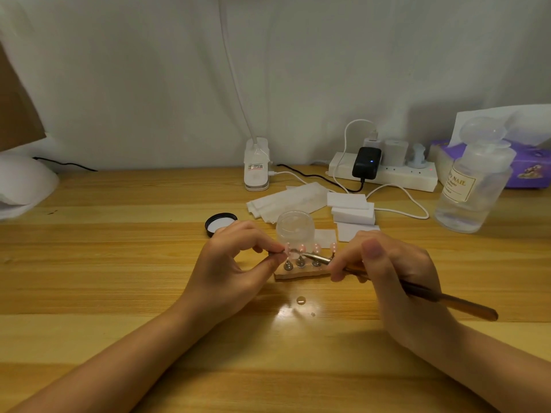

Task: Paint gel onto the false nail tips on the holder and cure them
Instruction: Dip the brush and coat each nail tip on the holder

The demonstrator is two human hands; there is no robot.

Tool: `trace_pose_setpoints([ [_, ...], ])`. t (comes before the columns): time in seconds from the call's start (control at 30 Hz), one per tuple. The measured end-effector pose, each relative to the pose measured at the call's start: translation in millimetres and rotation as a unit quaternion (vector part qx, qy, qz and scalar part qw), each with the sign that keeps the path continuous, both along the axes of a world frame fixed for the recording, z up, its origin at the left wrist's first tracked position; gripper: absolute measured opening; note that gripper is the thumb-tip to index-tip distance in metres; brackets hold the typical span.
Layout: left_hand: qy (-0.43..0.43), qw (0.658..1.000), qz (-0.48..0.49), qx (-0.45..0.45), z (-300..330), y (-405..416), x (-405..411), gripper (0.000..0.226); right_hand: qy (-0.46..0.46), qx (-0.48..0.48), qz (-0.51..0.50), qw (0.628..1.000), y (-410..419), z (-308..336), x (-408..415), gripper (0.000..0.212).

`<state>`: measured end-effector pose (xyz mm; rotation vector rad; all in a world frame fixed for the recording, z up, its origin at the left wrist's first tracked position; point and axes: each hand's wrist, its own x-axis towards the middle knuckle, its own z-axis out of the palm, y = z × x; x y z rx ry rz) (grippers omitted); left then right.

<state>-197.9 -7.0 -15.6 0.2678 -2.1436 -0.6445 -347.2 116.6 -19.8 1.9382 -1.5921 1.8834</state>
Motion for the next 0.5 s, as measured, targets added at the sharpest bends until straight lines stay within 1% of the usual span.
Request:
trace_pose_setpoints([
  [0.17,0.001,1.0,0.0,0.004,-0.3,-0.4,-0.1,0.015,0.027,0.02,-0.01,0.999,-2.6,0.2,2.7,0.044],
  [0.33,-0.003,1.0,0.009,0.014,-1.7,-0.5,0.8,0.01,-0.007,0.005,0.034,0.999,1.8,0.3,2.3,0.046],
  [0.5,0.001,1.0,0.012,0.024,-1.0,0.3,0.6,0.013,-0.017,0.018,0.005,1.0,-0.1,2.3,2.8,0.039],
])
